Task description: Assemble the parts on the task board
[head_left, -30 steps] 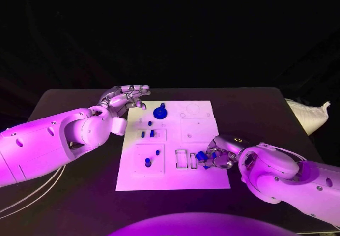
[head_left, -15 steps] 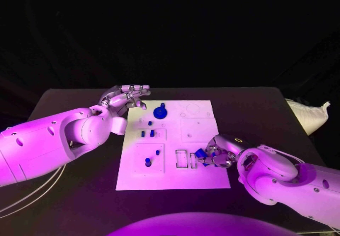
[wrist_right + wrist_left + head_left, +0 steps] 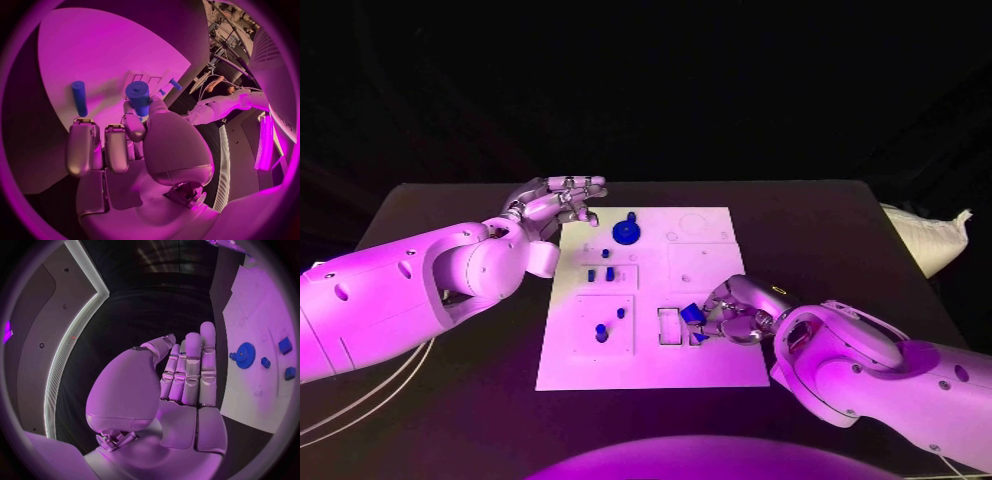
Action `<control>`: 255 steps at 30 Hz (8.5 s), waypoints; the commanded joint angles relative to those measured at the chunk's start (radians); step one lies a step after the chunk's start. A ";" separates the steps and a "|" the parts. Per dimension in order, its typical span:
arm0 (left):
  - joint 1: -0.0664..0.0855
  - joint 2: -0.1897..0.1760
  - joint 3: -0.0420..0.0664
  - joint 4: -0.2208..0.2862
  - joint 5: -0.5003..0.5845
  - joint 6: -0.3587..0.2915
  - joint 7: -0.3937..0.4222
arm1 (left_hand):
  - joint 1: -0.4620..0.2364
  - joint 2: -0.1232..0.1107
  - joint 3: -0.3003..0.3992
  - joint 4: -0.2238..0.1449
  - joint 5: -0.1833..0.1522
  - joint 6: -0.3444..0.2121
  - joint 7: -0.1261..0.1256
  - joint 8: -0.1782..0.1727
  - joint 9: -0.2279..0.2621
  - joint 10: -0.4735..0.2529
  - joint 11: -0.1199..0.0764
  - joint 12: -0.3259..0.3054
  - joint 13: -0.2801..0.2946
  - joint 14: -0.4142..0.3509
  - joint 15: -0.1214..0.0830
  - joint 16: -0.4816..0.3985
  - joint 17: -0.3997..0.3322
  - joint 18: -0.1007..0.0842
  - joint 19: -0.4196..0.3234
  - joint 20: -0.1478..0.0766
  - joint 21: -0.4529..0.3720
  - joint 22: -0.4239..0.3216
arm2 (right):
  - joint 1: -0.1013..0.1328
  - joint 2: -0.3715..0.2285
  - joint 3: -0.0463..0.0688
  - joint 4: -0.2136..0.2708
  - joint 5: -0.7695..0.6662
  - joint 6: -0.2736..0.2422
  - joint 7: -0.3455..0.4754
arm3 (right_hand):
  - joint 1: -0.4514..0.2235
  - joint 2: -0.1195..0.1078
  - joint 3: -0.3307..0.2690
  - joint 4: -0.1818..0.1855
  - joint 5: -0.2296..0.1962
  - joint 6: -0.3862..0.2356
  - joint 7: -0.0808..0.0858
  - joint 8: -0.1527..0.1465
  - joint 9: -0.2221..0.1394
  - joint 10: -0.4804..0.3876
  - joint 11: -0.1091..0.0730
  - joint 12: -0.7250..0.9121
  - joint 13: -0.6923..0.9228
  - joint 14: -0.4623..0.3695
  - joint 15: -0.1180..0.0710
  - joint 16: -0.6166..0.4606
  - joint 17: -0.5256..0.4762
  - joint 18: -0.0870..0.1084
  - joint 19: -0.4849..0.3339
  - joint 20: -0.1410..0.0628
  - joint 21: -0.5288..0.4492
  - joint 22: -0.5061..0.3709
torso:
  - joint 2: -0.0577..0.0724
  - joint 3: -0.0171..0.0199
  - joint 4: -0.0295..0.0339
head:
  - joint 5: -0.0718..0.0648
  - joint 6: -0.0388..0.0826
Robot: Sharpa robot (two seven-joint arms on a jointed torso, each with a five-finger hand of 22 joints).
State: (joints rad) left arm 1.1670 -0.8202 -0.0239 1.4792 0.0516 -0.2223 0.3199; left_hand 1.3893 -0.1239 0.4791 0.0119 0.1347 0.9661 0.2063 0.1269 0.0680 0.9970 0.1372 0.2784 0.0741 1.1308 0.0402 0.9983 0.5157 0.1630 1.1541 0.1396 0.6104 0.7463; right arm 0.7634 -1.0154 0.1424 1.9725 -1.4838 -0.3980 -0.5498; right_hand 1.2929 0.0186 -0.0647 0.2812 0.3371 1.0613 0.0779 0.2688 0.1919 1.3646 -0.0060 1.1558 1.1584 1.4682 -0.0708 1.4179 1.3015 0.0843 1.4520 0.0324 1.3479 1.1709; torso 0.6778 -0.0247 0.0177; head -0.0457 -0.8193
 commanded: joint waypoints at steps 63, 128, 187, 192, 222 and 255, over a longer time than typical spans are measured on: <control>0.000 0.013 0.001 -0.007 -0.003 0.024 0.002 | -0.009 0.006 -0.003 -0.006 -0.001 -0.009 0.003 0.008 0.000 -0.009 -0.001 0.008 -0.001 -0.010 0.003 0.007 -0.004 0.019 -0.008 -0.002 -0.006 0.001 | 0.020 0.092 -0.001 -0.039 -0.161 0.137 -0.043 | 0.073 0.061 -0.123 -0.122 -0.243 0.012 -0.018 0.038 0.131 0.002 -0.012 -0.095 -0.015 0.056 -0.016 -0.004 -0.015 -0.005 -0.009 -0.014 -0.010 -0.011 | 0.000 0.0003 -0.0014 | 0.002 -0.010; -0.021 0.003 -0.001 -0.005 -0.004 0.032 0.001 | -0.009 0.006 -0.003 -0.006 -0.001 -0.009 0.003 0.008 0.000 -0.009 -0.001 0.008 -0.001 -0.010 0.003 0.007 -0.004 0.019 -0.008 -0.002 -0.006 0.001 | 0.005 -0.046 -0.003 -0.061 -0.394 0.363 -0.043 | 0.123 0.040 -0.067 -0.134 -0.220 0.011 -0.013 -0.006 0.133 0.003 -0.008 -0.102 0.007 0.058 -0.012 0.001 -0.001 -0.008 -0.007 -0.008 -0.003 0.007 | -0.008 -0.0052 -0.0005 | -0.028 -0.016; -0.021 0.009 -0.001 -0.003 -0.007 0.034 -0.006 | -0.011 0.009 -0.004 -0.008 -0.001 -0.011 0.004 0.011 0.000 -0.013 -0.001 0.013 -0.001 -0.012 0.003 0.009 -0.009 0.020 -0.009 -0.001 -0.007 0.000 | 0.033 0.023 0.000 -0.038 0.027 0.128 -0.062 | -0.081 -0.119 0.355 -0.082 0.088 0.043 -0.010 -0.062 0.168 0.024 -0.005 -0.112 0.036 0.064 -0.010 0.024 0.047 -0.013 0.000 -0.009 0.016 0.043 | -0.007 -0.0060 0.0076 | -0.025 -0.016; -0.021 0.009 -0.001 -0.003 -0.008 0.034 -0.007 | -0.011 0.009 -0.004 -0.008 -0.001 -0.011 0.004 0.011 0.000 -0.013 -0.001 0.013 -0.001 -0.012 0.003 0.009 -0.009 0.020 -0.009 -0.001 -0.007 0.000 | 0.033 0.032 -0.001 -0.048 0.024 0.158 -0.064 | -0.122 -0.112 0.327 -0.054 0.083 0.048 -0.013 -0.061 0.173 0.029 -0.008 -0.107 0.041 0.065 -0.011 0.028 0.053 -0.014 0.002 -0.009 0.019 0.048 | -0.008 -0.0066 0.0074 | -0.024 -0.017; -0.021 0.008 -0.001 -0.001 -0.018 0.034 -0.015 | -0.011 0.009 -0.004 -0.007 -0.001 -0.011 0.004 0.011 0.000 -0.014 -0.001 0.014 -0.001 -0.012 0.003 0.009 -0.009 0.020 -0.009 -0.001 -0.007 0.000 | 0.033 0.053 -0.001 -0.060 0.002 0.221 -0.064 | -0.131 -0.096 0.302 -0.045 0.079 0.066 -0.021 -0.052 0.185 0.039 -0.014 -0.086 0.058 0.066 -0.016 0.030 0.058 -0.015 0.004 -0.010 0.023 0.055 | -0.008 -0.0058 0.0077 | -0.019 -0.028; -0.021 0.004 -0.001 -0.001 -0.018 0.036 -0.016 | -0.011 0.009 -0.004 -0.007 -0.001 -0.011 0.004 0.011 0.000 -0.014 -0.001 0.014 -0.001 -0.012 0.003 0.009 -0.009 0.020 -0.009 -0.001 -0.007 0.000 | 0.032 0.034 -0.001 -0.045 -0.038 0.214 -0.052 | -0.164 -0.058 0.066 -0.041 -0.143 0.075 -0.029 -0.050 0.223 0.054 -0.020 -0.066 0.092 0.067 -0.021 0.036 0.069 -0.017 0.008 -0.016 0.030 0.071 | -0.008 -0.0050 0.0082 | -0.024 -0.028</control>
State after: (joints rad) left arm 1.1458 -0.8167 -0.0251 1.4759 0.0367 -0.2029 0.3004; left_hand 1.3853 -0.1198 0.4764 0.0092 0.1347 0.9624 0.2099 0.1347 0.0680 0.9899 0.1373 0.2868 0.0741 1.1261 0.0449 1.0022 0.5083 0.1629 1.1505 0.1359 0.6104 0.7463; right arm 0.7971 -0.9799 0.1413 1.9248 -1.4998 -0.2000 -0.6123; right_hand 1.1158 -0.0385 0.0009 0.2468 0.1984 1.1332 0.0491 0.2164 0.4147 1.4150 -0.0233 1.0912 1.2491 1.4665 -0.0859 1.4514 1.3079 0.0843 1.4537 0.0163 1.3712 1.2401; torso 0.6698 -0.0299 0.0264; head -0.0693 -0.8478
